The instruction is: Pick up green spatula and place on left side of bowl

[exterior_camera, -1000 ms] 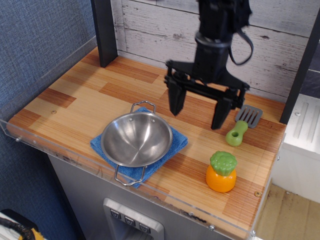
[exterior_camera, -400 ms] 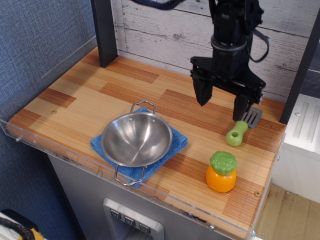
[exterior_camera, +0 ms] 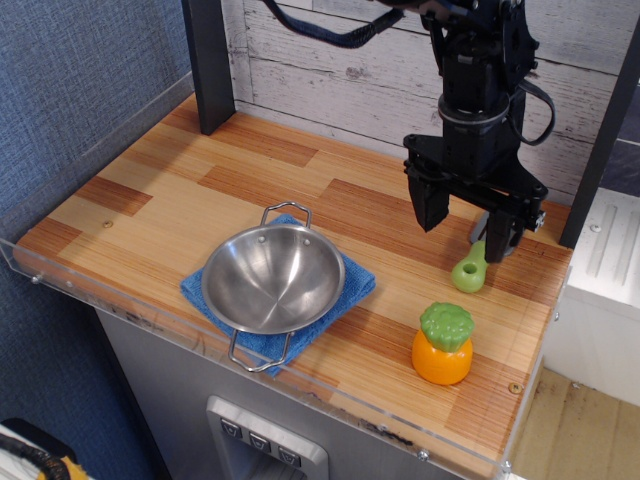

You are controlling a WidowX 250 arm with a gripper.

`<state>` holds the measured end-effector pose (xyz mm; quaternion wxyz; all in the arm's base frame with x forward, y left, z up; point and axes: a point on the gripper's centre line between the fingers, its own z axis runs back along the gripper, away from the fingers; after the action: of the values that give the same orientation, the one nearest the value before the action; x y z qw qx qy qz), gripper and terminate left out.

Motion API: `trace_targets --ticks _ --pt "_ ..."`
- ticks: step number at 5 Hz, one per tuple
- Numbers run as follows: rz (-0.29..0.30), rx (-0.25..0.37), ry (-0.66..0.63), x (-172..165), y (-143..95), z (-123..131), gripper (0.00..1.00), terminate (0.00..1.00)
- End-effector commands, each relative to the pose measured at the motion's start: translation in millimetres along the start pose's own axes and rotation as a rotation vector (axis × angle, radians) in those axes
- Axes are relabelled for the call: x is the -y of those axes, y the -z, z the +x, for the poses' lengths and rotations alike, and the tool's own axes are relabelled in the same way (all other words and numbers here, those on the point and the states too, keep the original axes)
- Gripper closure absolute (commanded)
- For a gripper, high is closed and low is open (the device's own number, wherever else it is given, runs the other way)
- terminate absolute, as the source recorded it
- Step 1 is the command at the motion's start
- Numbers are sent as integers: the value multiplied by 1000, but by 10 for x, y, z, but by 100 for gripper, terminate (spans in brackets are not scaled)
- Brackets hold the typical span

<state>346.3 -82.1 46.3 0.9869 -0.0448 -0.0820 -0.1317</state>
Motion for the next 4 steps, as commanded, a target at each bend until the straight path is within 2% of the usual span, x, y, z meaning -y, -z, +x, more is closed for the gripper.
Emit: trace_targets --ticks 1,3,4 --pt "-57 25 -9 -44 21 18 0 0" --pt "3 -17 23 -35 122 -45 0 0" --pt "3 -25 30 -36 142 -54 0 0"
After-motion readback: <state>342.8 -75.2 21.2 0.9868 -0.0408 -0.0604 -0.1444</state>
